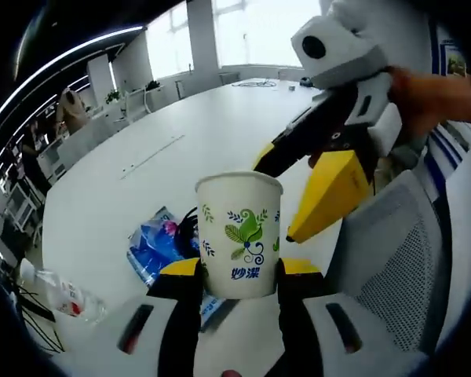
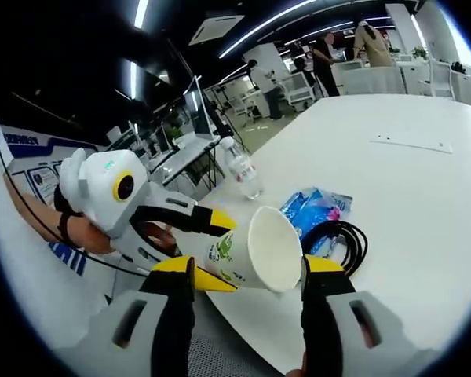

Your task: Arrange the tabletop items into an orderly group along one side of the table until the central work area is clear of visible clutter.

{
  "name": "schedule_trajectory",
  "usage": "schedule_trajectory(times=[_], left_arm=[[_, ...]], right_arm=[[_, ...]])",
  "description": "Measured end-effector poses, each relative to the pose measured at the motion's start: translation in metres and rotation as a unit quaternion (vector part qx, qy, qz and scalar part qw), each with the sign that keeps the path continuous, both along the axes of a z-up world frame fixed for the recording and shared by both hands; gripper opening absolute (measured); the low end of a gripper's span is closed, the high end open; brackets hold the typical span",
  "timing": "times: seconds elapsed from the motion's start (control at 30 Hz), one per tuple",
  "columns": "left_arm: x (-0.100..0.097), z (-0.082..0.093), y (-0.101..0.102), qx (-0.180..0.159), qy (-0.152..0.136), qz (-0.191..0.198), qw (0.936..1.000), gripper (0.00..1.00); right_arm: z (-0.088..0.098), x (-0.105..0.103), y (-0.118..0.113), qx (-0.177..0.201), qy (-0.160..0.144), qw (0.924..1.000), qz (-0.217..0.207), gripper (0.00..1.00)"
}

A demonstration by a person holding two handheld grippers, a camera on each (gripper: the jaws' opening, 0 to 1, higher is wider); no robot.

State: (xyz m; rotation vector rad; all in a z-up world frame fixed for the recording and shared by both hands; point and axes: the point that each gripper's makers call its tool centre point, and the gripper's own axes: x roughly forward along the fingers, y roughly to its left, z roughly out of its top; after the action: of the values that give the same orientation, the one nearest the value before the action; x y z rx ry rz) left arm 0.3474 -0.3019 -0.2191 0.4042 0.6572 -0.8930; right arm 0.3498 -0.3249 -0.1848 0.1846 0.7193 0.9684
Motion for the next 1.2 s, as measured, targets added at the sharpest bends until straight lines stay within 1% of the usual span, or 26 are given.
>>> schedule_trajectory(times=[0.13,0.27,0.43,0.53,0.6,0.67,0.8,0.93,1.0,1.03,1.1,1.2], left_arm=[[-0.001,0.000,-0.004,-0.005,0.002,-0.005,1.0000,0.37],[-0.001,0.001,-0.008,-0.010,0.004,-0.008,0.9999,0.37],[-0.001,-0.001,-0.009,-0.011,0.005,-0.009,0.9999,0.37],[-0.002,-0.005,-0.009,-0.015,0.014,-0.007,0.9998,0.37],[-0.004,-0.007,-0.009,-0.021,0.020,-0.005,0.9996,0.37],[-0.005,-0.007,-0.010,-0.021,0.021,-0.007,0.9995,0.37],[-0.005,-0.009,-0.010,-0.022,0.025,-0.005,0.9994,0.37],[-0.005,-0.012,-0.009,-0.027,0.032,0.000,0.9991,0.37],[-0.004,-0.013,-0.009,-0.035,0.036,0.006,0.9987,0.36],[-0.004,-0.012,-0.009,-0.039,0.038,0.010,0.9985,0.36],[-0.005,-0.013,-0.009,-0.043,0.041,0.013,0.9982,0.36],[-0.007,-0.015,-0.009,-0.041,0.042,0.012,0.9982,0.36]], right_arm=[[-0.001,-0.001,0.006,0.014,0.008,0.9998,0.007,0.50],[-0.007,-0.004,0.012,0.010,0.012,0.9995,0.026,0.47],[-0.010,-0.005,0.015,0.008,0.017,0.9991,0.037,0.44],[-0.009,-0.005,0.017,0.009,0.013,0.9988,0.046,0.36],[-0.007,-0.005,0.019,0.016,0.011,0.9985,0.051,0.28],[-0.005,-0.005,0.021,0.021,0.012,0.9982,0.055,0.21],[-0.004,-0.006,0.023,0.024,0.013,0.9978,0.060,0.14],[-0.004,-0.007,0.024,0.029,0.022,0.9974,0.062,0.10],[-0.002,-0.009,0.025,0.037,0.028,0.9970,0.062,0.02],[-0.001,-0.009,0.026,0.041,0.027,0.9970,0.060,0.01],[-0.002,-0.009,0.026,0.038,0.023,0.9975,0.055,0.01],[-0.004,-0.011,0.027,0.036,0.028,0.9975,0.055,0.01]])
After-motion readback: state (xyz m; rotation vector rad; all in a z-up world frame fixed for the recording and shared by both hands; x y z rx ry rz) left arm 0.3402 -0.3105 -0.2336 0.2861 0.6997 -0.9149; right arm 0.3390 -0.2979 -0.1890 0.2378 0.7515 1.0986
